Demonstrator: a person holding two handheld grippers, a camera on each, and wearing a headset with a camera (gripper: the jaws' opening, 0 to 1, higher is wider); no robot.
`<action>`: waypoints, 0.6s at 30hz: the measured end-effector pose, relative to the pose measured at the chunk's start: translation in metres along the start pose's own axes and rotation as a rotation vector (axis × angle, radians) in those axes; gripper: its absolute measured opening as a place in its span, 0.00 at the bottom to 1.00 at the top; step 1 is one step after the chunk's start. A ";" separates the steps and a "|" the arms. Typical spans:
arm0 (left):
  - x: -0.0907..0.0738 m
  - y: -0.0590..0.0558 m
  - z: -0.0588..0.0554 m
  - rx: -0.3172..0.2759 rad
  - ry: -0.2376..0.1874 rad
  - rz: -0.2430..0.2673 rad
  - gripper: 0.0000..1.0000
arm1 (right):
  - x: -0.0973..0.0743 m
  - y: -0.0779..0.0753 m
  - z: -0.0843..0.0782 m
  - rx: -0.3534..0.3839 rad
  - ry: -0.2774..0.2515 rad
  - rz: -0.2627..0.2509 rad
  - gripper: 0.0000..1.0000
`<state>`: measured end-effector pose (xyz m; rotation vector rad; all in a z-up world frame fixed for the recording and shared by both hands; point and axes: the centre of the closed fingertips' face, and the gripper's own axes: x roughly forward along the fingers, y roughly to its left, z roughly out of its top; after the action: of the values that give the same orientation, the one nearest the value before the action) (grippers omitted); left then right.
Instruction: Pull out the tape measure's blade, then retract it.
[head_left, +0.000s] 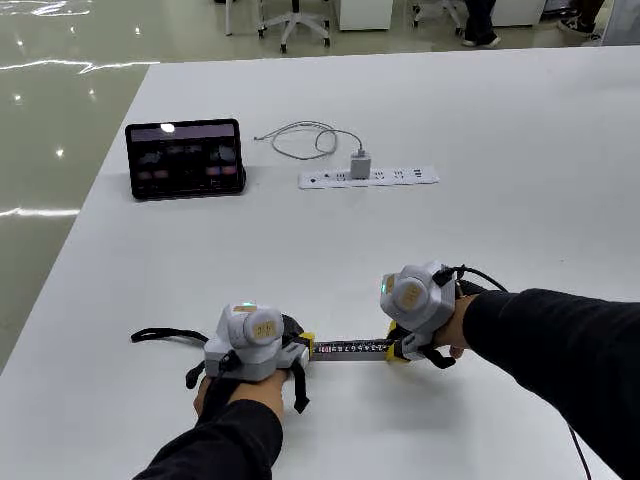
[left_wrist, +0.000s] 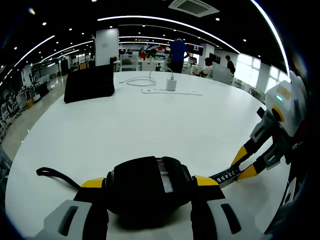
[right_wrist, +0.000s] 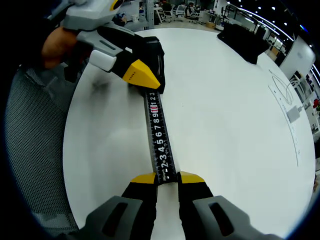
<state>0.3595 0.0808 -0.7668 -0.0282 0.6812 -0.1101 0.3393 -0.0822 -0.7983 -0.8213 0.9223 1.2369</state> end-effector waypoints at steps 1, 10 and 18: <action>0.000 0.000 0.000 0.000 0.001 0.000 0.63 | 0.000 0.000 0.002 -0.005 -0.008 0.000 0.12; 0.000 0.000 0.000 0.002 -0.001 0.001 0.63 | 0.002 0.000 0.006 -0.006 -0.024 0.004 0.12; 0.000 0.000 0.000 0.002 0.000 0.003 0.63 | 0.002 0.001 0.011 -0.016 -0.045 0.011 0.12</action>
<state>0.3598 0.0811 -0.7670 -0.0255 0.6808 -0.1080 0.3403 -0.0714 -0.7961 -0.7983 0.8827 1.2689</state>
